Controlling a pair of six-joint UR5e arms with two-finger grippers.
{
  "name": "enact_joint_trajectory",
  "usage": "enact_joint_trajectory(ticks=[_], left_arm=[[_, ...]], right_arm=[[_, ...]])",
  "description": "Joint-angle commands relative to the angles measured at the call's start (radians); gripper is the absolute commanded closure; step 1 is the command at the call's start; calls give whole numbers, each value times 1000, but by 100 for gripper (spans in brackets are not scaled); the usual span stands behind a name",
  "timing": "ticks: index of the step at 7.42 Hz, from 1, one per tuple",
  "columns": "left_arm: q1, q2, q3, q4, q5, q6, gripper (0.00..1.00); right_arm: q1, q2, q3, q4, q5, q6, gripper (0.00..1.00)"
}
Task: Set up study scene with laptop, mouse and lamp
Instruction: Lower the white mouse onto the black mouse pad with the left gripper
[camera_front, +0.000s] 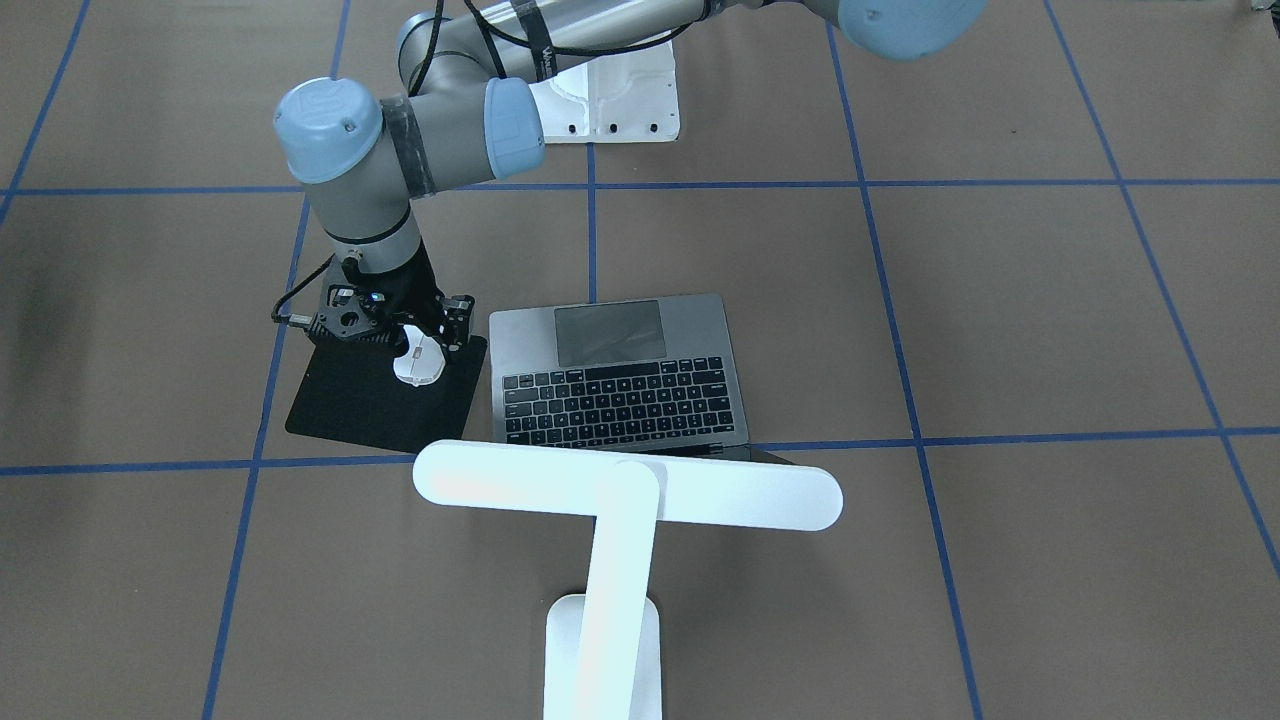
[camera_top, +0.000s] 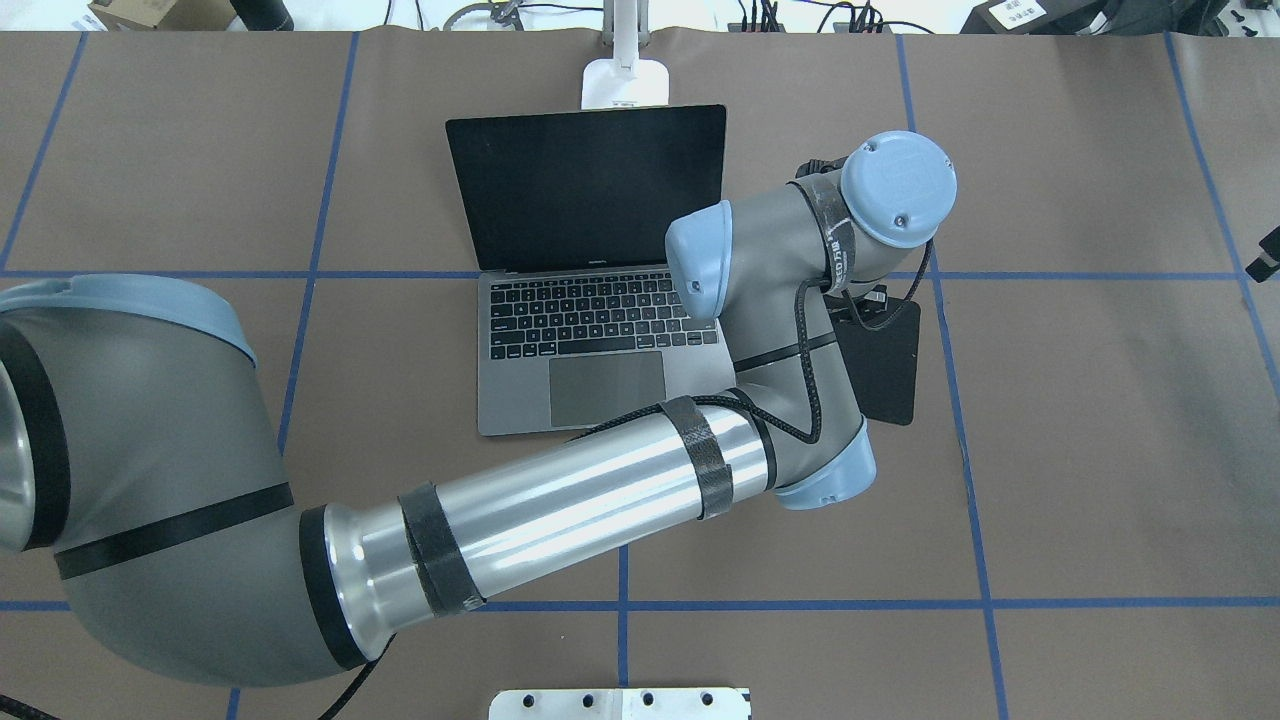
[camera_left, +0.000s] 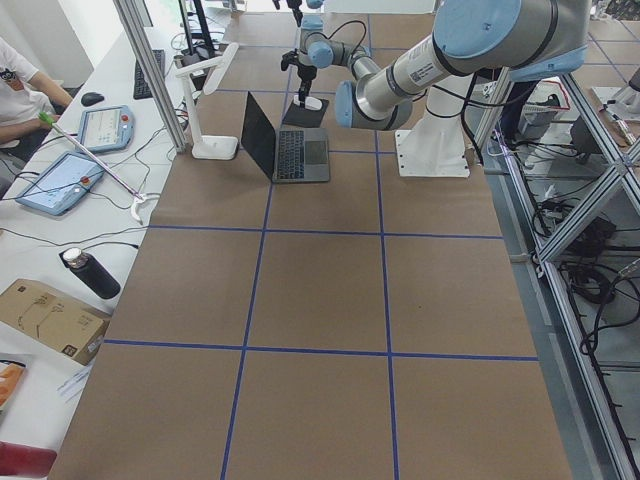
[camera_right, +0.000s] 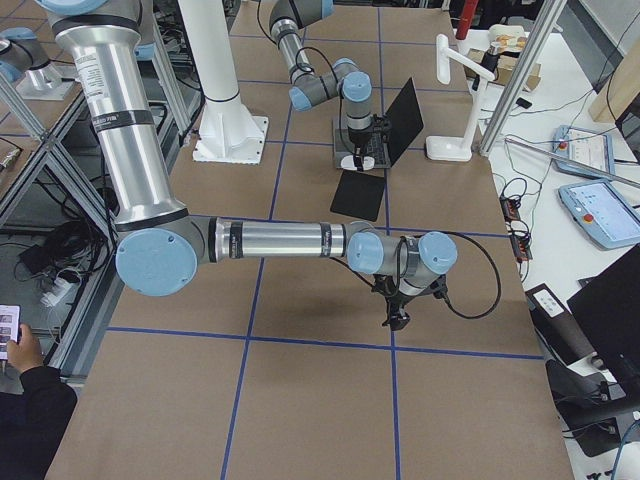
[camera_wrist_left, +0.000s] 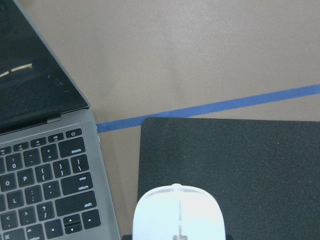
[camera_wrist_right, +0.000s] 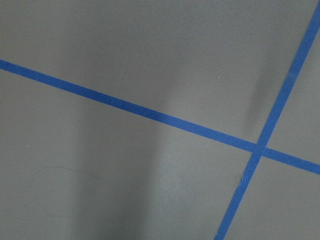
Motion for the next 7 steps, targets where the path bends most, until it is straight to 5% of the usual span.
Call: enact_joint_trajectory(ticks=[1, 7], left_arm=[[2, -21, 90, -100, 5, -34, 100], [28, -27, 189, -243, 61, -164, 100]], right_arm=[[-3, 0, -2, -2, 0, 2, 0], [-3, 0, -5, -2, -1, 2, 0]])
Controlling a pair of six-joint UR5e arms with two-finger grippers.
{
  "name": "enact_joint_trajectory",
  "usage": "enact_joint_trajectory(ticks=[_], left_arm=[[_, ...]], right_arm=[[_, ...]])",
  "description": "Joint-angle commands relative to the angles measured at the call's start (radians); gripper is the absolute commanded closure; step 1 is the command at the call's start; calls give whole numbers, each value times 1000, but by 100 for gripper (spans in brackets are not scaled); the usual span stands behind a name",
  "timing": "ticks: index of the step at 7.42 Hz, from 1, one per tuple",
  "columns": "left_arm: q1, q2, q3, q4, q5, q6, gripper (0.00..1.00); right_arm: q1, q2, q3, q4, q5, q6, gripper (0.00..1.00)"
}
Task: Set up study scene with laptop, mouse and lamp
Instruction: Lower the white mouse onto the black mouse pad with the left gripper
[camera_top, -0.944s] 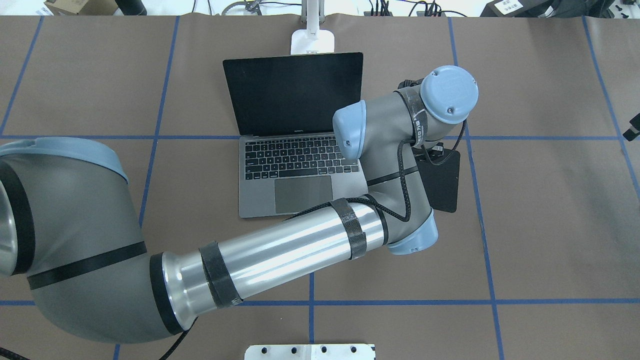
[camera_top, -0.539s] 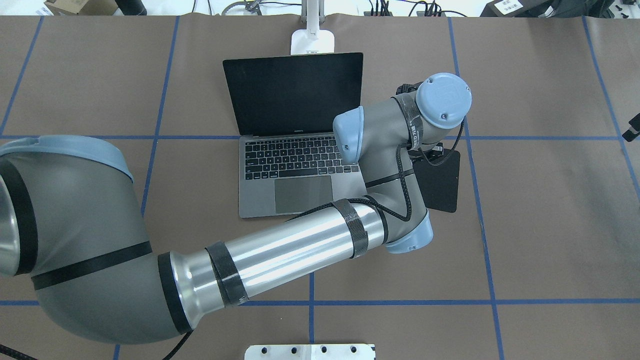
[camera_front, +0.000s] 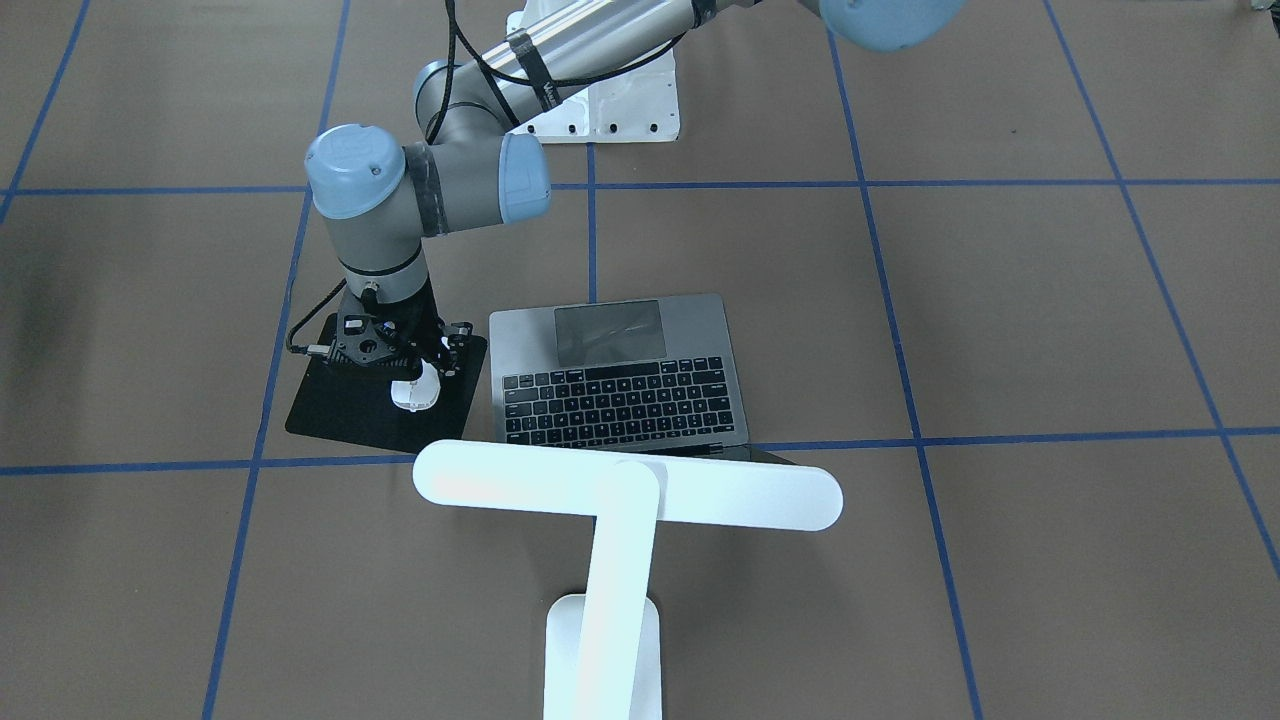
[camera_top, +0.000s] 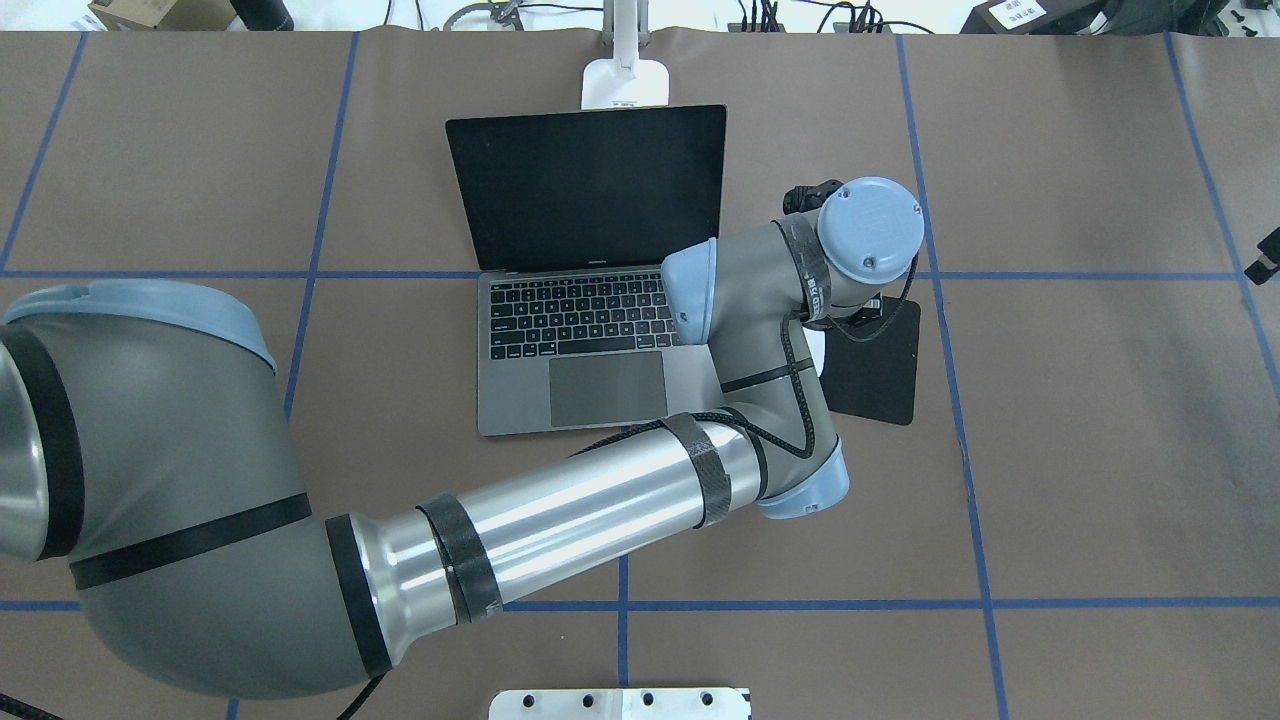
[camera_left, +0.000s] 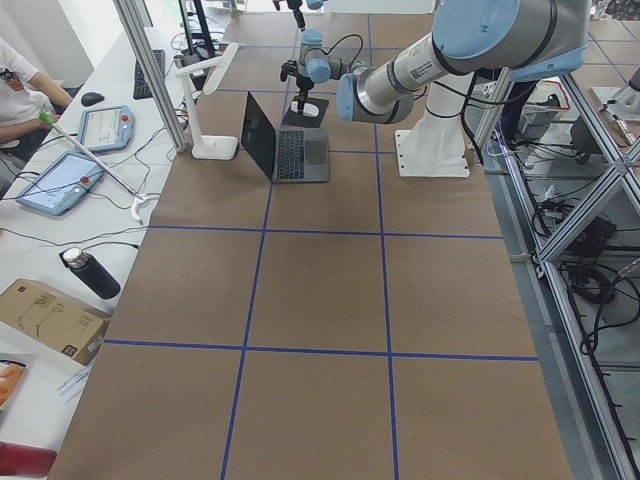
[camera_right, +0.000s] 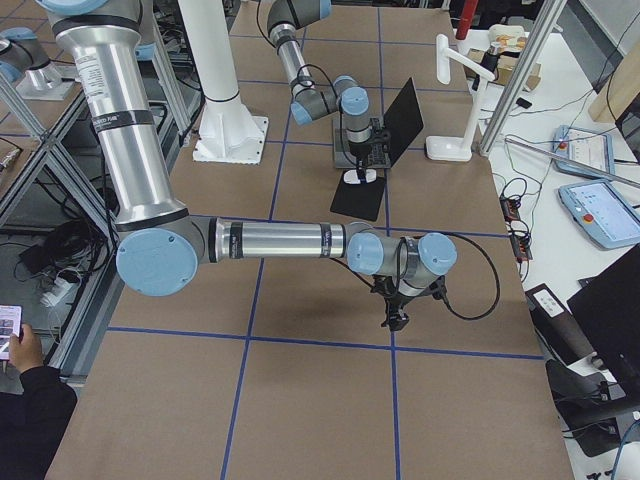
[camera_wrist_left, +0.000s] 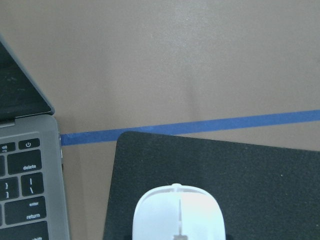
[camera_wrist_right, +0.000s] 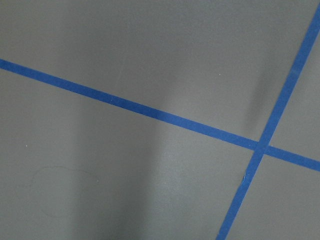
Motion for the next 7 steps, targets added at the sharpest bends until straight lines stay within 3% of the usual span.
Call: enact_joint_trajectory(ticks=[1, 3, 4, 6, 7], left_arm=[[8, 0, 13, -19, 14, -47, 100], [11, 0, 19, -36, 23, -55, 98], [11, 0, 21, -36, 23, -55, 88], [11, -2, 21, -38, 29, -55, 42], [11, -3, 21, -38, 29, -55, 30]], right_arm=[[0, 0, 0, 0, 0, 0, 0], [-2, 0, 0, 0, 1, 0, 0], [-2, 0, 0, 0, 1, 0, 0], [-2, 0, 0, 0, 1, 0, 0], [-2, 0, -2, 0, 1, 0, 0]])
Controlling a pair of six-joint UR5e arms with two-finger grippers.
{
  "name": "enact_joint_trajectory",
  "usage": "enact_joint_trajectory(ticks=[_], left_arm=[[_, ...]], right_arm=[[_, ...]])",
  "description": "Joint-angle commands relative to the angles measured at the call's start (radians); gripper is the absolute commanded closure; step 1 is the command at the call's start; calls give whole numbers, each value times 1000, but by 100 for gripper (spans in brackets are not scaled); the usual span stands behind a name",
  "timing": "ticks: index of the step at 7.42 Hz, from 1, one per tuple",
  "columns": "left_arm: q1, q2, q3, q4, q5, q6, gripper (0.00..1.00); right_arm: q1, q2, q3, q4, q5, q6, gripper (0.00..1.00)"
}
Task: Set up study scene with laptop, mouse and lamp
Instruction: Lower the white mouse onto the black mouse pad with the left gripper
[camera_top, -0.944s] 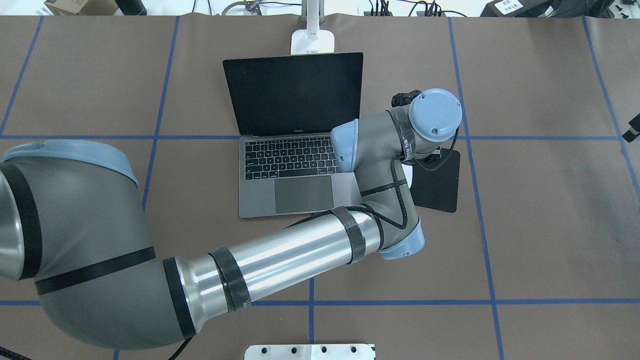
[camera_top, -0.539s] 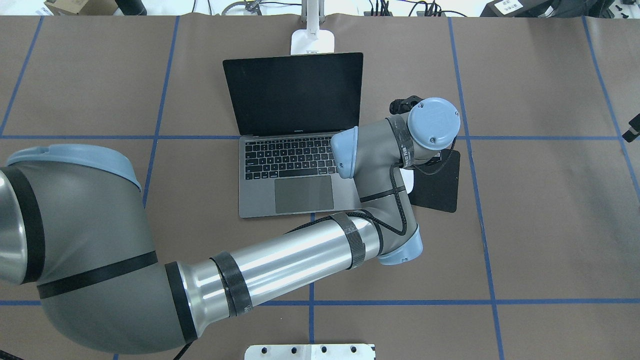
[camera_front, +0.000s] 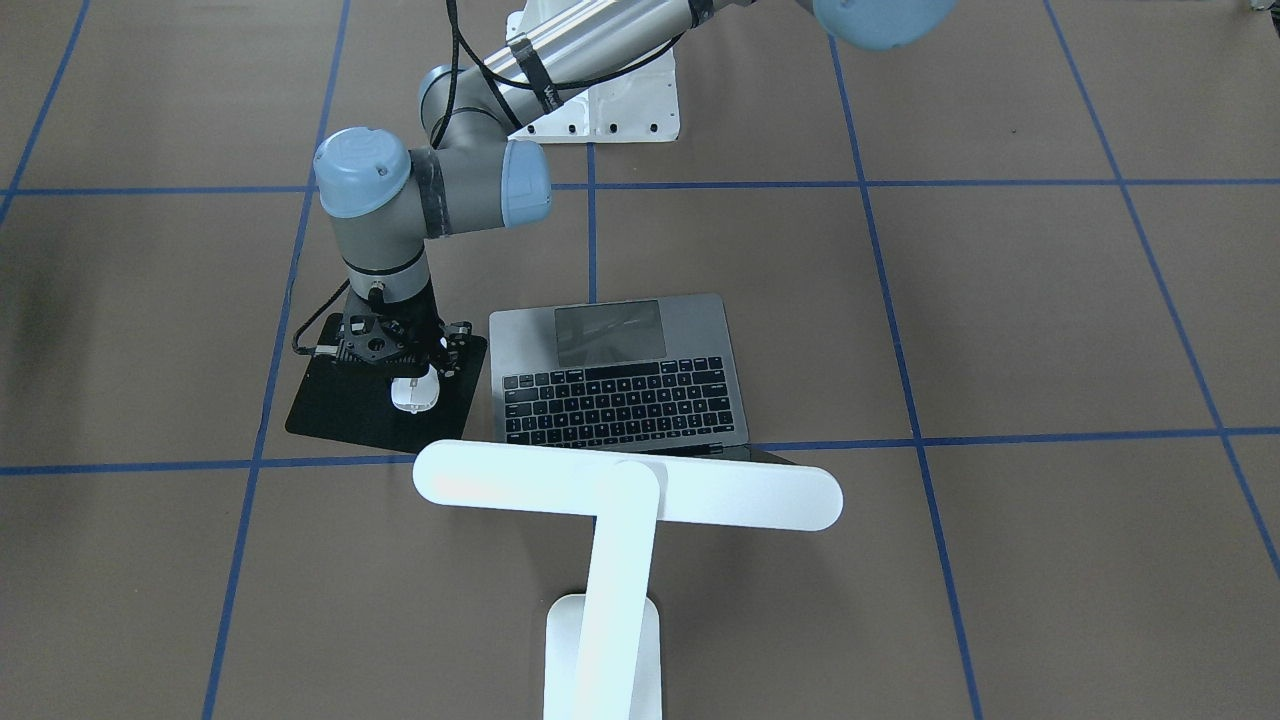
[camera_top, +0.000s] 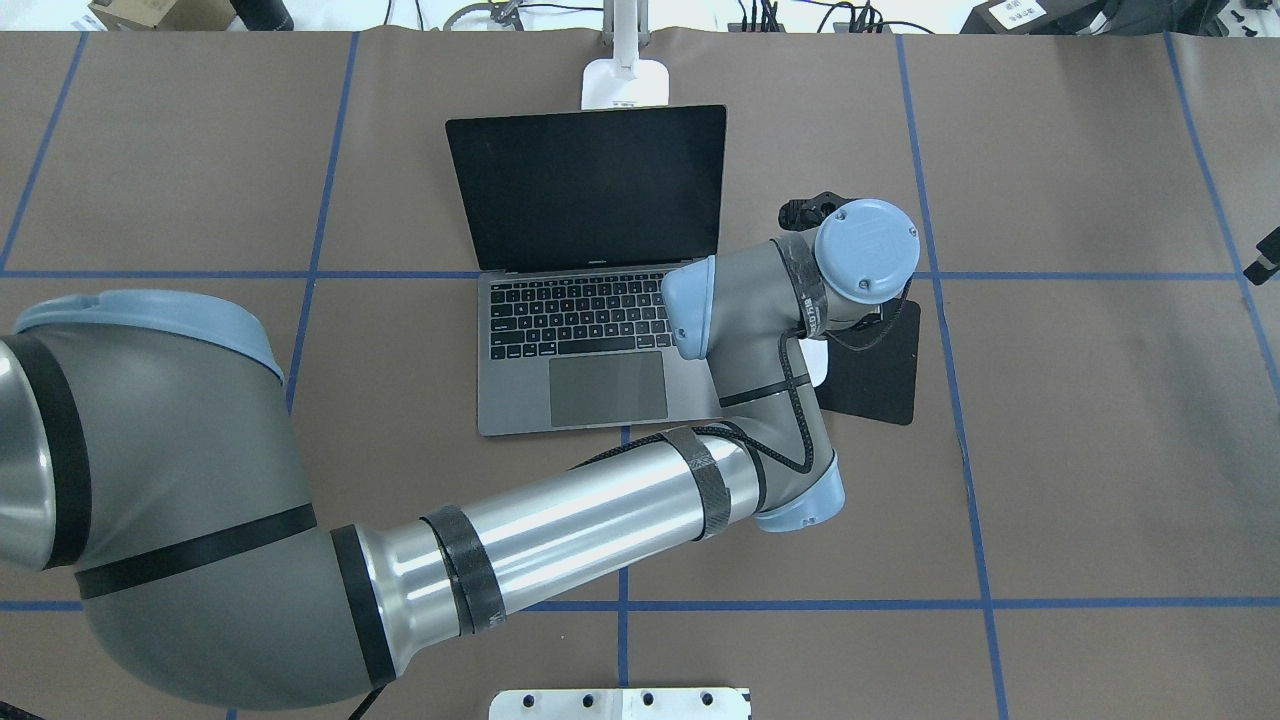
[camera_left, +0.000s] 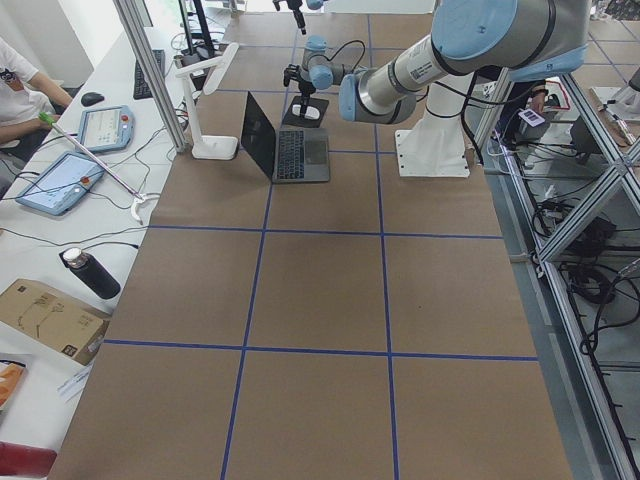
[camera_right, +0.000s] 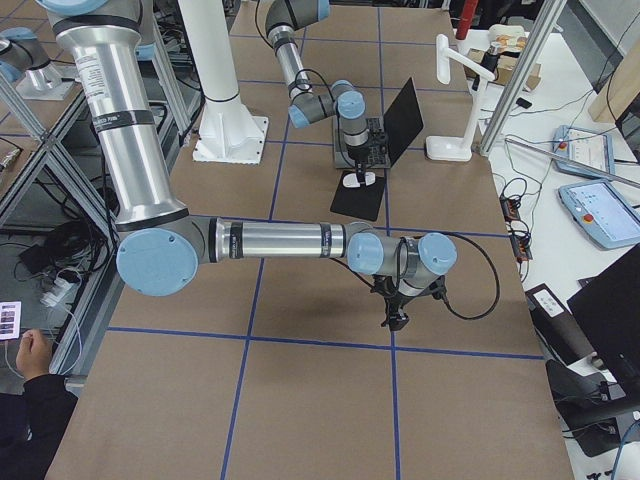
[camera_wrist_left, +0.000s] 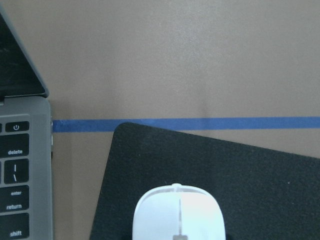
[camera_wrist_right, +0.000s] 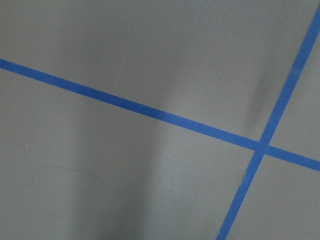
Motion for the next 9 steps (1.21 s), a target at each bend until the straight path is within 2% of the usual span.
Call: enact_joint_trajectory(ticks=[1, 2, 5, 6, 7, 8, 9], left_arm=[[0, -2, 0, 0, 1, 0, 23], [0, -2, 0, 0, 1, 1, 12], [-1, -5, -7, 1, -2, 9, 1], [-4, -6, -30, 6, -10, 8, 1], [-12, -5, -65, 15, -16, 11, 1], [-36, 5, -136, 109, -77, 12, 1], [-50, 71, -281, 203, -118, 14, 1]], right_arm=[[0, -2, -3, 0, 0, 0, 0], [0, 0, -3, 2, 0, 0, 0], [-2, 0, -3, 2, -2, 0, 0], [-2, 0, -1, 2, -2, 0, 0], [-2, 12, -3, 2, -3, 0, 0], [-2, 15, -4, 2, -17, 0, 0], [-2, 20, -4, 2, -18, 0, 0]])
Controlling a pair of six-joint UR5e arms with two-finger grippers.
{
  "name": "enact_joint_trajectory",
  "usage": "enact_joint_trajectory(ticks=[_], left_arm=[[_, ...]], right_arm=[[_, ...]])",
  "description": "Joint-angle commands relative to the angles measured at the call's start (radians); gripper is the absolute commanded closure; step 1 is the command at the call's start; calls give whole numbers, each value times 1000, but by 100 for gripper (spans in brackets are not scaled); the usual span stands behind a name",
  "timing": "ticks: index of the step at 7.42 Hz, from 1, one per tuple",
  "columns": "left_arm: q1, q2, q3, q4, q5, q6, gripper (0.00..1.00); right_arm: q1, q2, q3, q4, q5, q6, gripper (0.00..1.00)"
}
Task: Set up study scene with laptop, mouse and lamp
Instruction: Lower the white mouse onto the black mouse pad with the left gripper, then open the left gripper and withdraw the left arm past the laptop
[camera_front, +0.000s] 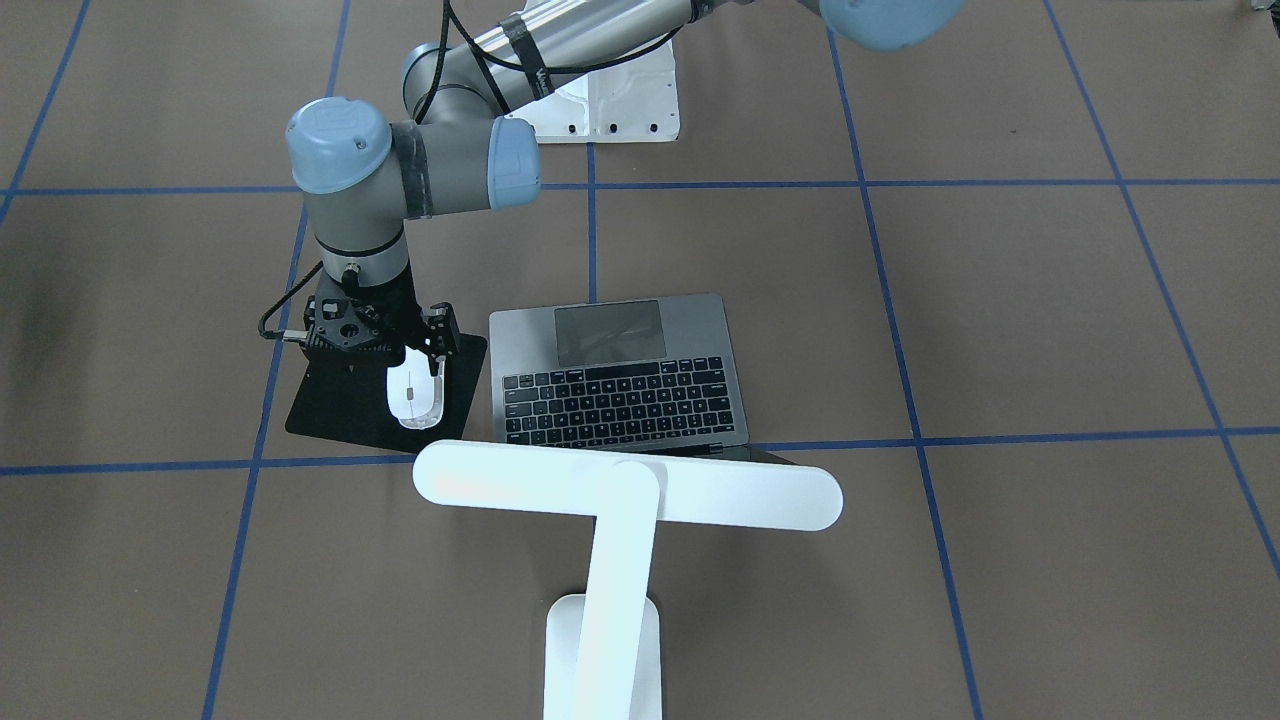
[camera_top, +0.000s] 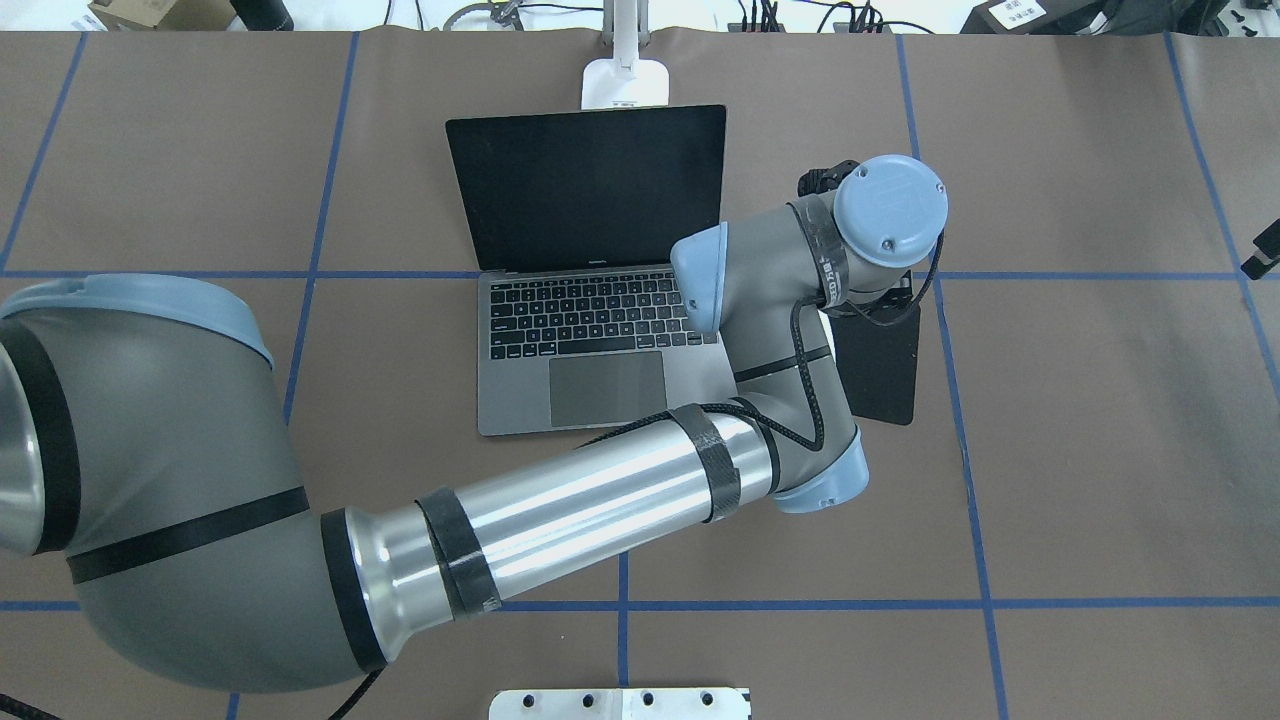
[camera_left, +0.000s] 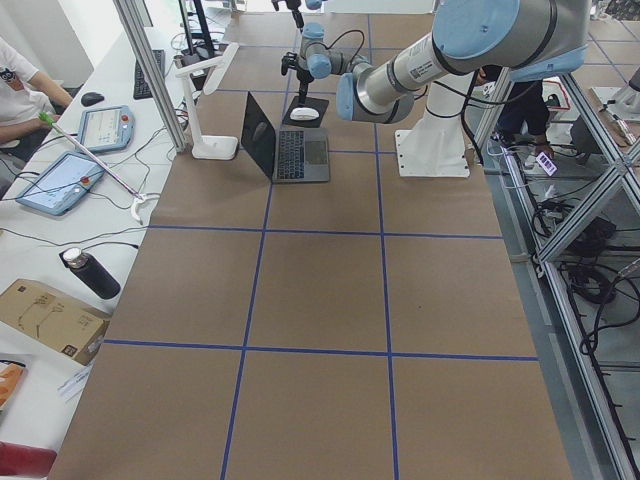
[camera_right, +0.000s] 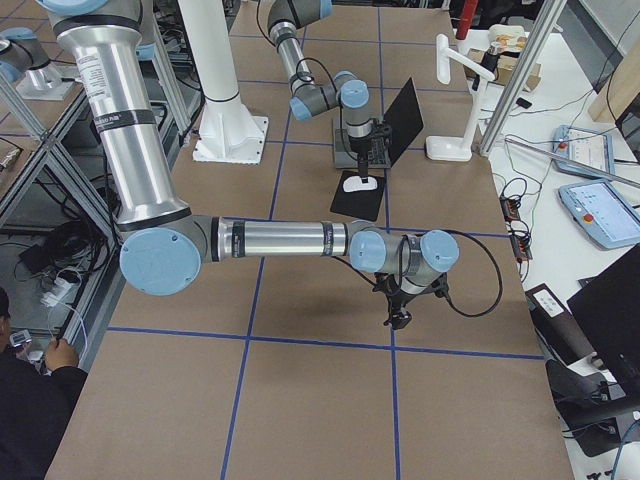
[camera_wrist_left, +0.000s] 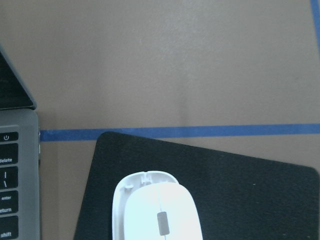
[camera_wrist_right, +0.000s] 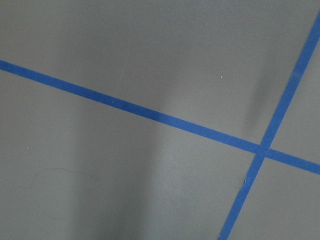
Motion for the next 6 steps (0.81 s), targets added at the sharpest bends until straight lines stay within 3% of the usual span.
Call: enact_joint_trajectory(ticks=[1, 2, 4, 6], left_arm=[[-34, 170, -307, 139, -76, 7, 1], [-67, 268, -456, 216, -159, 33, 1], [-121, 512, -774, 303, -182, 122, 1], [-213, 738, -981, 329, -231, 268, 1]], right_arm=[[0, 8, -1, 0, -6, 0, 0], [0, 11, -1, 0, -7, 0, 0], [0, 26, -1, 0, -35, 24, 0], [5, 38, 1, 0, -32, 28, 0]])
